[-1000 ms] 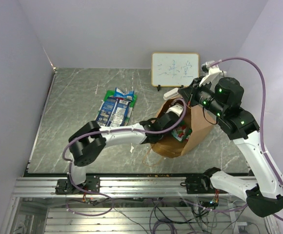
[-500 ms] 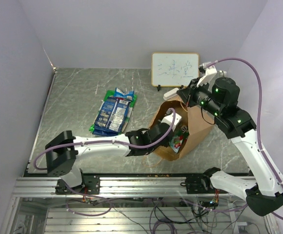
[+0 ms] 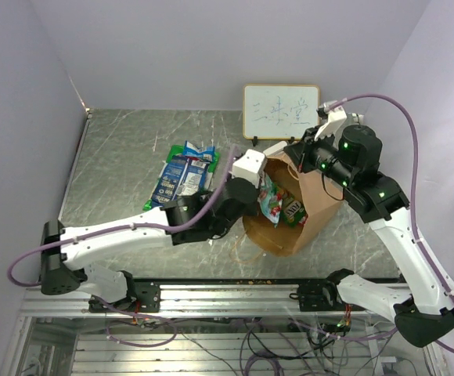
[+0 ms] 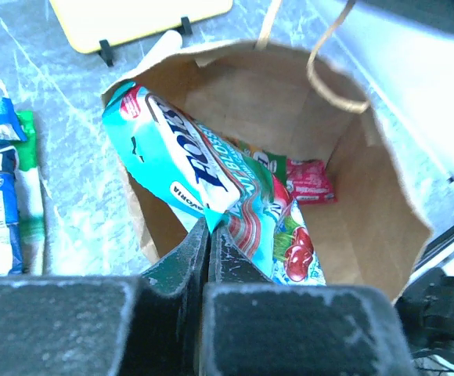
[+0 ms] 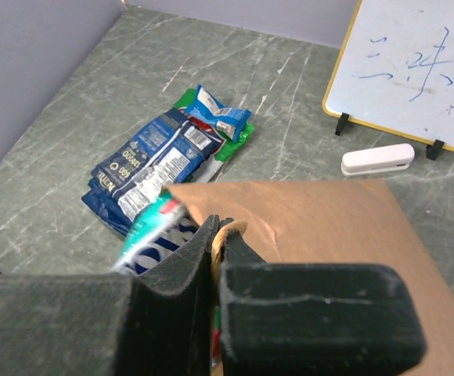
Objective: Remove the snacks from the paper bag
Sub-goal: Take out the snack from the paper bag, then place the snack at the center of the board.
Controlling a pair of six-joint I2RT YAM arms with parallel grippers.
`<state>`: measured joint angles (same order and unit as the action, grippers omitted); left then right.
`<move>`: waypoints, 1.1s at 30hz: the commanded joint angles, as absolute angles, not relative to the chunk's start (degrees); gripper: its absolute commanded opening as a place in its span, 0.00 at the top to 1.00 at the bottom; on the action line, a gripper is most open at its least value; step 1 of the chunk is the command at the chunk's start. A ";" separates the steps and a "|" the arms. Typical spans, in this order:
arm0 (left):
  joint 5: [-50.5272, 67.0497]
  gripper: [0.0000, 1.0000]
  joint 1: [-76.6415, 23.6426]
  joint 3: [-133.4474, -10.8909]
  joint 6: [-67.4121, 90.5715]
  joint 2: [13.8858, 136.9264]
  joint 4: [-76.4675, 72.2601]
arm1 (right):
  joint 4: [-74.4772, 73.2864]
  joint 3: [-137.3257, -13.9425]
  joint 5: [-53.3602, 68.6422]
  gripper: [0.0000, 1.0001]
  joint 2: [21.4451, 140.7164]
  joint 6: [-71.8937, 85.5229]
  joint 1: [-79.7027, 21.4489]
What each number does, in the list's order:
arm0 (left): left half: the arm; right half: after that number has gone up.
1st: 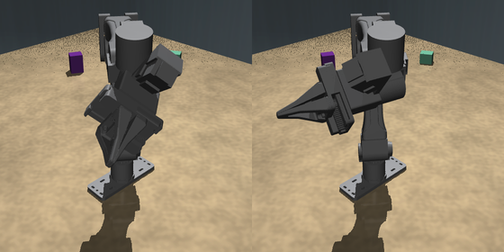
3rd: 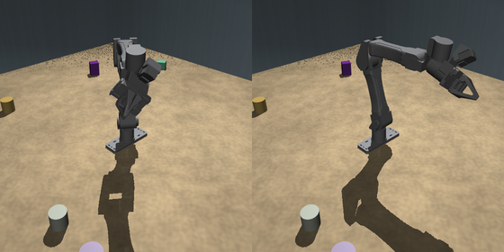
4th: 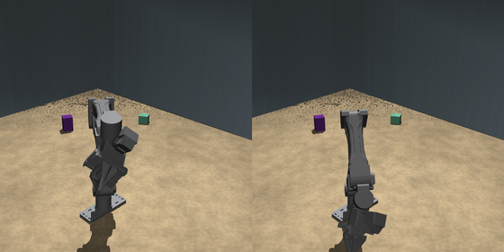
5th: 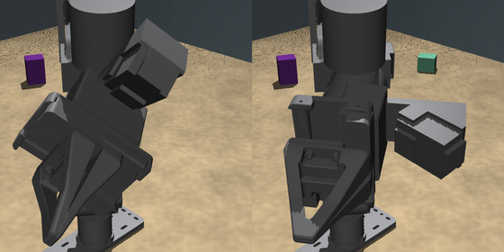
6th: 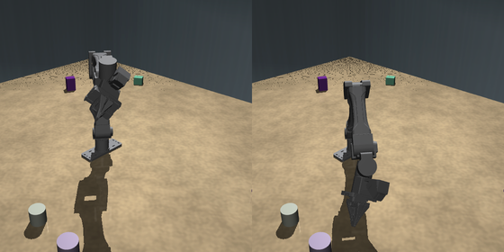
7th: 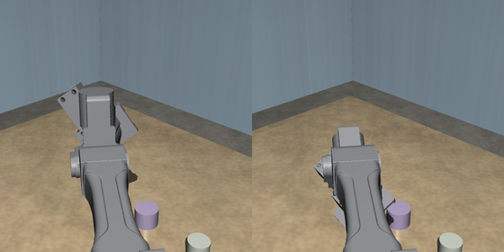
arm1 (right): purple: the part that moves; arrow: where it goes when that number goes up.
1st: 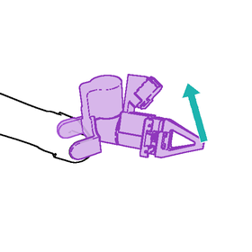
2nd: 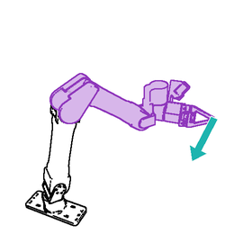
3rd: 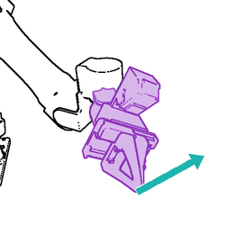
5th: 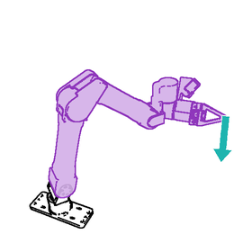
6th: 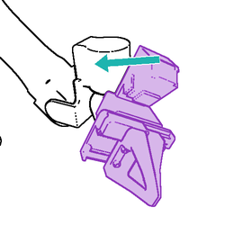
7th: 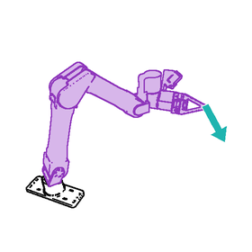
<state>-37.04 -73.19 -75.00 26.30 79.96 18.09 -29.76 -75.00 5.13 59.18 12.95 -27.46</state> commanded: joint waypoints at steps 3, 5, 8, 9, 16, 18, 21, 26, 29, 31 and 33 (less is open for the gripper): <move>-42.06 0.93 -73.21 -82.76 27.72 73.20 24.32 | -27.80 -73.79 3.95 1.00 58.43 12.22 -27.67; -42.78 0.93 -73.21 -85.00 27.20 71.62 25.52 | -27.71 -73.59 4.17 1.00 58.48 12.14 -27.60; -44.69 0.93 -73.21 -87.84 26.74 69.57 27.30 | -27.31 -73.20 4.35 1.00 58.45 11.96 -27.68; -45.54 0.93 -73.17 -88.54 26.65 68.76 27.71 | -27.14 -73.13 4.34 1.00 58.50 11.95 -27.63; -56.15 0.93 -70.09 -100.40 36.46 72.91 47.27 | -27.01 -73.00 4.88 1.00 58.71 11.74 -27.61; -55.22 0.93 -66.31 -105.65 42.61 76.26 55.51 | -27.13 -72.87 4.86 1.00 58.74 11.60 -27.67; -52.97 0.93 -61.91 -108.13 46.71 79.01 59.06 | -27.35 -72.85 4.77 1.00 58.71 11.44 -27.64; -47.22 0.93 -54.04 -106.24 52.31 82.35 59.02 | -28.07 -72.80 4.41 1.00 58.33 11.13 -27.60; -44.32 0.93 -48.61 -103.38 55.89 84.05 57.50 | -28.34 -72.77 4.15 1.00 58.10 10.92 -27.61; -41.28 0.93 -44.68 -100.89 56.96 84.82 54.94 | -28.42 -72.82 3.96 1.00 57.93 10.97 -27.59; -37.58 0.93 -40.74 -99.33 58.83 86.40 53.61 | -28.39 -72.82 3.91 1.00 57.75 11.07 -27.64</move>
<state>-44.12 -46.89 -101.71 53.06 84.99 56.97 -28.56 -73.43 5.04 58.98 11.79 -27.46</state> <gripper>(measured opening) 0.075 0.006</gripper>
